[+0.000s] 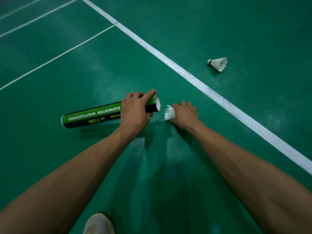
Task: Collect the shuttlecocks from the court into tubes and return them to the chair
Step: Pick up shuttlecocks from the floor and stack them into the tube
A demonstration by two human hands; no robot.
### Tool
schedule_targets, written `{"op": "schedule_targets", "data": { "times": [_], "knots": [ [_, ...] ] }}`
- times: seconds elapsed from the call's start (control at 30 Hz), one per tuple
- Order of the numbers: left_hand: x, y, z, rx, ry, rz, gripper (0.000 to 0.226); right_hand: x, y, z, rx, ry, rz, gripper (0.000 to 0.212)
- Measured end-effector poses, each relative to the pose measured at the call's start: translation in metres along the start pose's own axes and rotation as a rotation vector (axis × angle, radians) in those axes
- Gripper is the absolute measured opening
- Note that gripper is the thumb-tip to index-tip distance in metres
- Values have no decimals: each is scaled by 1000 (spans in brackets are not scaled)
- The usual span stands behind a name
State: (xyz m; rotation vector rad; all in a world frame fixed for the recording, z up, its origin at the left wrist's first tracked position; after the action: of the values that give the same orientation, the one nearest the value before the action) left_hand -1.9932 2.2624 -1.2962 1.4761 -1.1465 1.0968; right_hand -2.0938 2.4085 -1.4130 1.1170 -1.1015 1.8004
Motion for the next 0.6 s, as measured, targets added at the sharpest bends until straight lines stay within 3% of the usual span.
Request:
{"op": "schedule_targets", "data": {
  "times": [0.07,0.17,0.27,0.43,0.6],
  "knots": [
    [-1,9,-4,-24,-8,-3,86,6,1,-9,-52,178,1,46],
    [0,26,-14,-64,-15,-14,86,24,11,-27,-180,630,28,43],
    [2,43,-29,-110,-38,-31,86,57,11,-31,-108,946,110,36],
    [7,70,-57,-162,-140,-72,88,123,-5,-38,-146,1161,187,64],
    [17,91,-78,-186,-297,-145,87,167,-23,-53,-63,1129,90,50]
  ]
}}
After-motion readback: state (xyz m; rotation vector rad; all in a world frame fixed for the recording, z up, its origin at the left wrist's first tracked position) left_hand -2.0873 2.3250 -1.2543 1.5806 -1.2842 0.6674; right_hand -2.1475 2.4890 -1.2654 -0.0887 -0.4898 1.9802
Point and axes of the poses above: each hand's wrist, its own y-axis towards the middle knuckle, its own x-axis out of the back of the hand, z = x × y, the point moved 7 cm from there along y, towards the middle knuckle, and after that the axes turned 10 degrees about -x, right-handed, at the moved point
